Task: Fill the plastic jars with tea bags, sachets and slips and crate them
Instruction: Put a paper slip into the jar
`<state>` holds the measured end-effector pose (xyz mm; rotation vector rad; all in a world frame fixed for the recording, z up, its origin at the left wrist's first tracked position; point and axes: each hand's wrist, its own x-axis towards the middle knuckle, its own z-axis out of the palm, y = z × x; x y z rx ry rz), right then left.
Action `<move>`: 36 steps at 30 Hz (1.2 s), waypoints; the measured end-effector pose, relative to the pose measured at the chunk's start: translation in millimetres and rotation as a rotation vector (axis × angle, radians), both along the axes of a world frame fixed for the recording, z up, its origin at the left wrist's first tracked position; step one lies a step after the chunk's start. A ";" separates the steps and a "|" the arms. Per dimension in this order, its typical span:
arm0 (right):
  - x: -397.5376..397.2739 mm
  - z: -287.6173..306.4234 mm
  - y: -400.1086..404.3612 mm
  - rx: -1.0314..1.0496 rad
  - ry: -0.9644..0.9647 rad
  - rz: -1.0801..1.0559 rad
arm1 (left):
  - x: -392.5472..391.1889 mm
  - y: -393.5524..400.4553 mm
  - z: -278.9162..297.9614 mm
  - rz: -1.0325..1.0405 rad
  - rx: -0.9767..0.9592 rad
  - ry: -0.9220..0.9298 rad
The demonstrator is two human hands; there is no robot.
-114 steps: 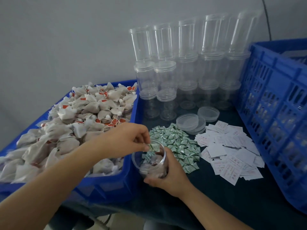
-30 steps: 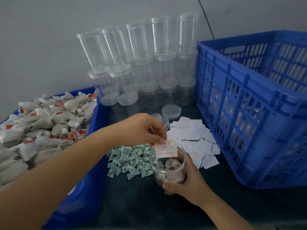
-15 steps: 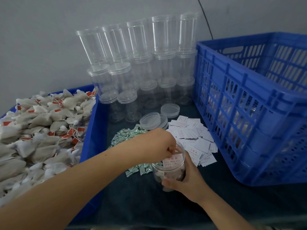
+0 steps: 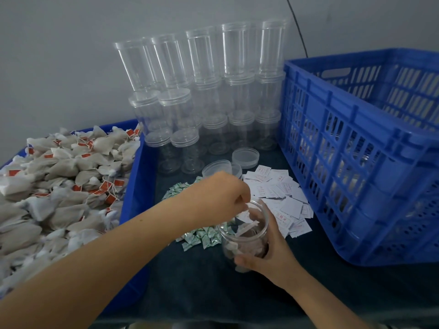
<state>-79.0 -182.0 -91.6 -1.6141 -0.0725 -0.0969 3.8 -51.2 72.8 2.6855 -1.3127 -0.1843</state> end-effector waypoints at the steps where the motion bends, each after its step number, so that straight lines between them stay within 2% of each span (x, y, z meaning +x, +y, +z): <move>1: -0.5 0.7 -0.7 -0.018 -0.005 -0.002 | 1.2 3.1 2.0 0.013 -0.071 -0.012; 4: -3.9 10.2 -6.2 -0.127 -0.003 -0.010 | 8.2 15.2 2.1 0.072 -0.303 -0.045; 6: -5.1 27.6 -13.1 -0.219 -0.027 -0.021 | 15.4 24.7 -4.2 0.139 -0.368 -0.005; 9: -1.7 67.9 -24.6 -0.449 -0.037 0.039 | 25.9 34.8 -19.1 0.237 -0.318 0.160; 12: 5.5 106.3 -26.5 -0.816 -0.005 0.180 | 30.8 35.4 -30.6 0.288 -0.281 0.325; 15: 11.9 133.3 -15.8 -1.175 -0.004 0.233 | 29.4 34.1 -37.8 0.262 -0.235 0.396; 18: 18.0 153.6 -2.2 -1.402 0.011 0.270 | 25.2 34.0 -42.7 0.233 -0.238 0.444; 24: 34.0 172.9 15.5 -1.566 0.073 0.380 | 25.8 36.2 -47.3 0.222 -0.280 0.529; 30: 46.3 196.5 16.7 -1.591 0.112 0.486 | 27.2 35.1 -48.2 0.209 -0.388 0.627; 36: 50.9 282.0 -10.8 -1.574 0.123 0.361 | 32.7 23.4 -37.3 0.153 -0.417 0.665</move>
